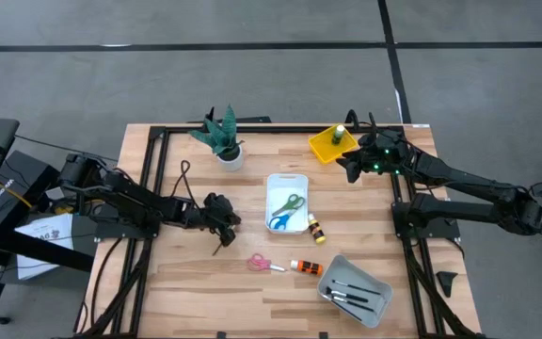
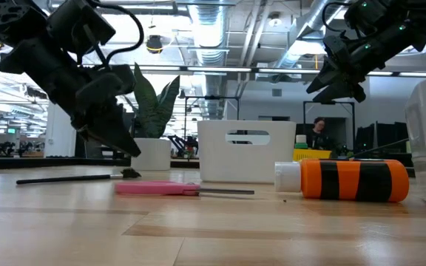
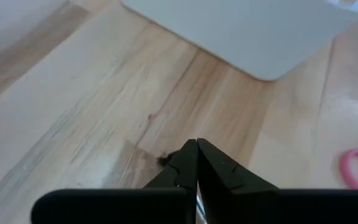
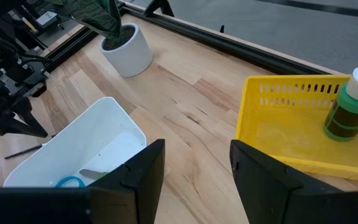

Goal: Pick & Place Paint Supplies
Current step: Put the eyebrow brush into the gray bin

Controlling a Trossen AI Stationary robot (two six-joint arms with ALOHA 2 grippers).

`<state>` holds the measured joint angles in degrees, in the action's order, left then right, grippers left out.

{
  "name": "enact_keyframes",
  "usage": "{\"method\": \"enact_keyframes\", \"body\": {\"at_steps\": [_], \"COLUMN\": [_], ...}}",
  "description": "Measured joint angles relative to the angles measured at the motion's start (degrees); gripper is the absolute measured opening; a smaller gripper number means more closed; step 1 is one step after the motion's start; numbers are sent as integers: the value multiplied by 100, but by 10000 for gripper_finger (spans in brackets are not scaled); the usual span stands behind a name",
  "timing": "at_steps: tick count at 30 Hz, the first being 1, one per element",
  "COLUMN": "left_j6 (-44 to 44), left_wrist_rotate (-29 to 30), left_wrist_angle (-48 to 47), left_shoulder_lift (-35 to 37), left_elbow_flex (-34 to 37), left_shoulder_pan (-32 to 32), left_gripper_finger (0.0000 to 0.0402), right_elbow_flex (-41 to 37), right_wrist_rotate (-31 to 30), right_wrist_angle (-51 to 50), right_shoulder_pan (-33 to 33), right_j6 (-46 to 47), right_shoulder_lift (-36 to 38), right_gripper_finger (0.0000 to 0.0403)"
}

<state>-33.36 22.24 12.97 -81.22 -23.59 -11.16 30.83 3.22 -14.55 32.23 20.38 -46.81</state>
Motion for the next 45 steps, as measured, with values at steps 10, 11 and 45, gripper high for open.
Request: {"method": "enact_keyframes", "body": {"at_steps": [10, 11, 45], "left_j6": [-514, -652, -1150], "left_wrist_rotate": [22, 22, -122], "left_wrist_angle": [-373, -476, 330], "left_shoulder_lift": [176, 176, -898], "left_elbow_flex": [-4, -4, 156], "left_shoulder_pan": [-2, -2, 63], "left_gripper_finger": [12, 18, 114], "right_elbow_flex": [0, 0, 0], "right_wrist_rotate": [-2, -2, -5], "right_wrist_angle": [-4, -4, -66], "right_shoulder_pan": [2, 2, 8], "right_j6": [-88, -90, -237], "right_shoulder_lift": [2, 2, 0], "right_gripper_finger": [177, 177, 177]}}
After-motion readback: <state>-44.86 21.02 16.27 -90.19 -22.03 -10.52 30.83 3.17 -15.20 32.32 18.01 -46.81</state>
